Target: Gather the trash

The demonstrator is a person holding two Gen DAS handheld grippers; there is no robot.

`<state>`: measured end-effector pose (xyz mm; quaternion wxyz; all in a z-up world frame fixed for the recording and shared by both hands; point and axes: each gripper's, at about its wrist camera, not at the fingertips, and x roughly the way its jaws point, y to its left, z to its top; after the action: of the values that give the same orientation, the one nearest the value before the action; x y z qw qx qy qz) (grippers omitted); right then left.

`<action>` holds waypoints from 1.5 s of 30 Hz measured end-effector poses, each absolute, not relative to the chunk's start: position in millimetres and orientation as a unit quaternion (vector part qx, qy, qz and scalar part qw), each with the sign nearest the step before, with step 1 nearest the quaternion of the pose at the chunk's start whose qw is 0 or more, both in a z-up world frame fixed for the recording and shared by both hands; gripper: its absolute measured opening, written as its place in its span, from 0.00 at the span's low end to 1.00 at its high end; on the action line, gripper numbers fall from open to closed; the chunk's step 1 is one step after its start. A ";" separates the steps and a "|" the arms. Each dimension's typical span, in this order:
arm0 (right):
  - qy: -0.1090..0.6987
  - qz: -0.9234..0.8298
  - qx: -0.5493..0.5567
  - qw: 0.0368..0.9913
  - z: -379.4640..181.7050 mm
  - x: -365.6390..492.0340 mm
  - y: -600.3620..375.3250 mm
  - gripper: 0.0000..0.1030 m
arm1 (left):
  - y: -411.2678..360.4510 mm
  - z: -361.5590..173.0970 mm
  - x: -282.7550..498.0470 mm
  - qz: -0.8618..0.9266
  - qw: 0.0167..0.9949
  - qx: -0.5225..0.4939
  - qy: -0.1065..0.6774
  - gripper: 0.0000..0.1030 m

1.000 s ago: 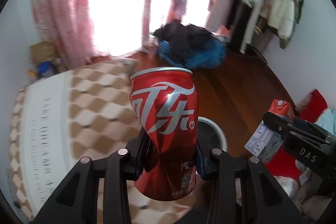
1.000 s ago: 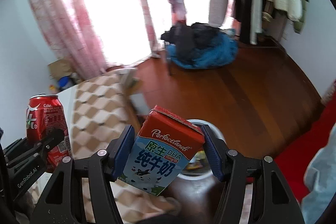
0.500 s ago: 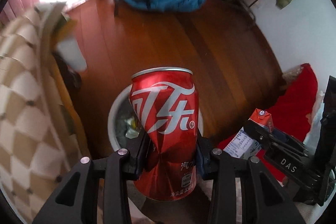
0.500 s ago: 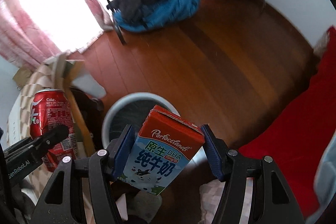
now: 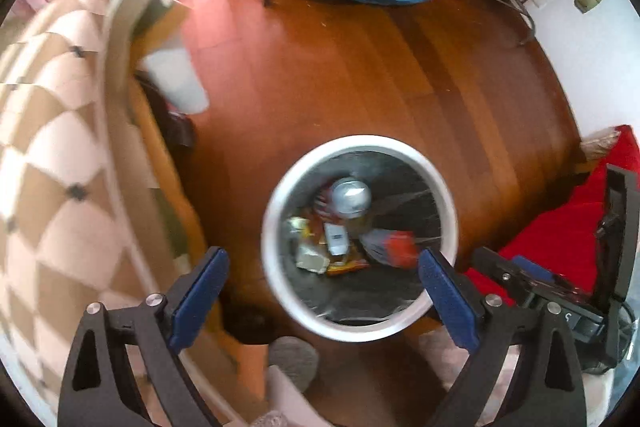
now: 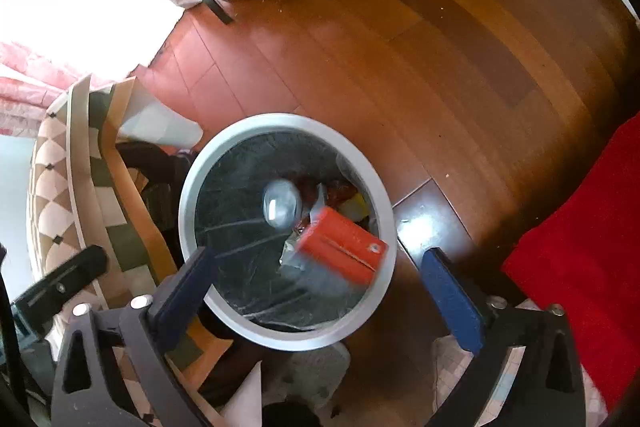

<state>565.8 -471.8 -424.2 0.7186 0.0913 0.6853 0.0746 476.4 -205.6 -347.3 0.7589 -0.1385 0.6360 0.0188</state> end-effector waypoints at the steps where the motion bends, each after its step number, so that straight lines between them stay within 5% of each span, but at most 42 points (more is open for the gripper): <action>1: 0.687 0.072 0.087 0.718 -423.6 562.8 -471.0 1.00 | -204.9 -343.4 471.1 0.025 0.763 -0.129 0.633 0.94; 11: 0.687 0.062 0.028 0.723 -369.4 509.6 -465.4 1.00 | -208.8 -293.7 417.6 0.043 0.784 -0.092 0.613 0.94; 45: 0.554 0.209 0.058 0.804 -22.9 305.5 -455.9 1.00 | -194.1 -42.1 237.4 -0.049 0.863 -0.132 0.486 0.94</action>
<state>305.5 -455.9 -22.9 0.8038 0.0578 0.5538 0.2093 237.4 -194.1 -42.1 0.8626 -0.1318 0.4859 -0.0493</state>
